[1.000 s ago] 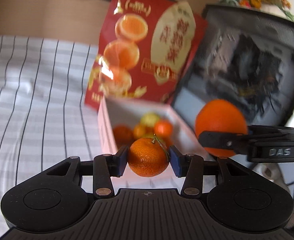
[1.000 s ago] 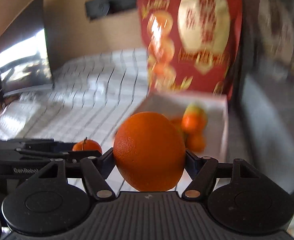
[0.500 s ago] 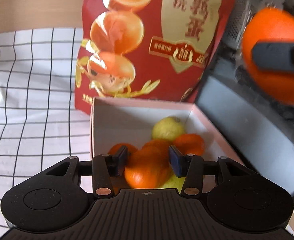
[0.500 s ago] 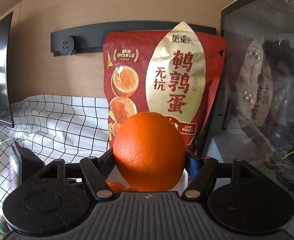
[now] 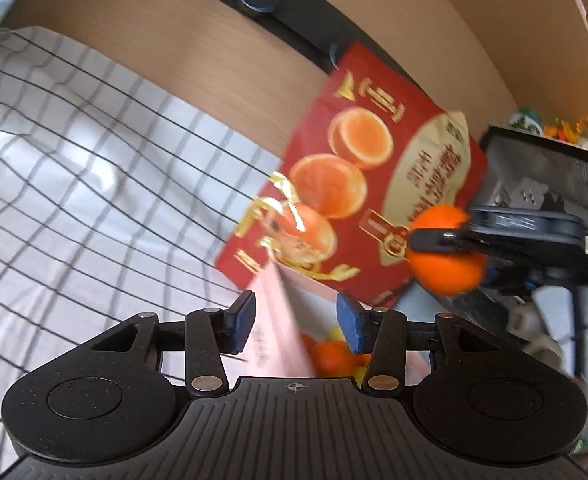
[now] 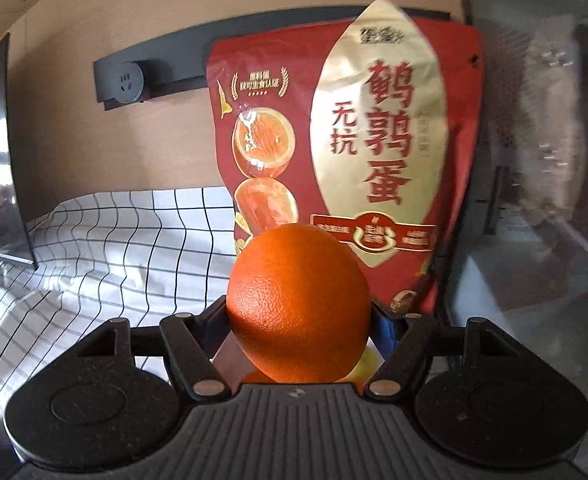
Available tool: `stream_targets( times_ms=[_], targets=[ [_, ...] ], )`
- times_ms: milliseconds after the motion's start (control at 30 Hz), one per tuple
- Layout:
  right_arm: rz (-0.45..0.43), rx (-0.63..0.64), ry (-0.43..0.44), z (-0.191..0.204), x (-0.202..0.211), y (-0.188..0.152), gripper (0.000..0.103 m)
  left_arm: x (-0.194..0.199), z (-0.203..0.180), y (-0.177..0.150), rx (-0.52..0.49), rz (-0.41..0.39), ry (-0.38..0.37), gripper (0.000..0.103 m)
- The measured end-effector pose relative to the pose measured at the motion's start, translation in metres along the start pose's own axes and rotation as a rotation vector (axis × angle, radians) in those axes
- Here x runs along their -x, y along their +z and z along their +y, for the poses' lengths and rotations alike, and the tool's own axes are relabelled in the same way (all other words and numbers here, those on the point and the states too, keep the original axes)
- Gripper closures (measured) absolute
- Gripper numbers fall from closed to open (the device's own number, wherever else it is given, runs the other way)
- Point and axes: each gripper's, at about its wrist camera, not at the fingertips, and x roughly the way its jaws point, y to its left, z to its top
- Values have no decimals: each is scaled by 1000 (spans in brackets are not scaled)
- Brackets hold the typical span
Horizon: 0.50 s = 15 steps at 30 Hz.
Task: Organize fruits
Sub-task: 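Release the tangerine into the pink box with the left tool while the right carries the large orange, then open the right tool over the pink box to drop the large orange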
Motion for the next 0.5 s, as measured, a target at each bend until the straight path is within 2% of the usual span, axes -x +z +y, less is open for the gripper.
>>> stream_targets(
  times_ms=[33,133,300,333,400,500],
  targets=[
    [10,-14,-2,3,-13,1,32,-1,5,2,23,14,31,54],
    [83,-66,8,10,-60,-2,32,5,16,7,77,-14,37,54],
    [314,-126,4,13,-139,-27,32,2,14,7,62,7,15,54],
    [294,-140,1,11,-144,-32,32,1,13,7,54,19,14,54],
    [326,-175,13,6,-147,-31,32,-3,11,5,40,31,16,54],
    [269,-200,72,-3,-126,-25,31,2,10,3,21,7,48,54]
  ],
)
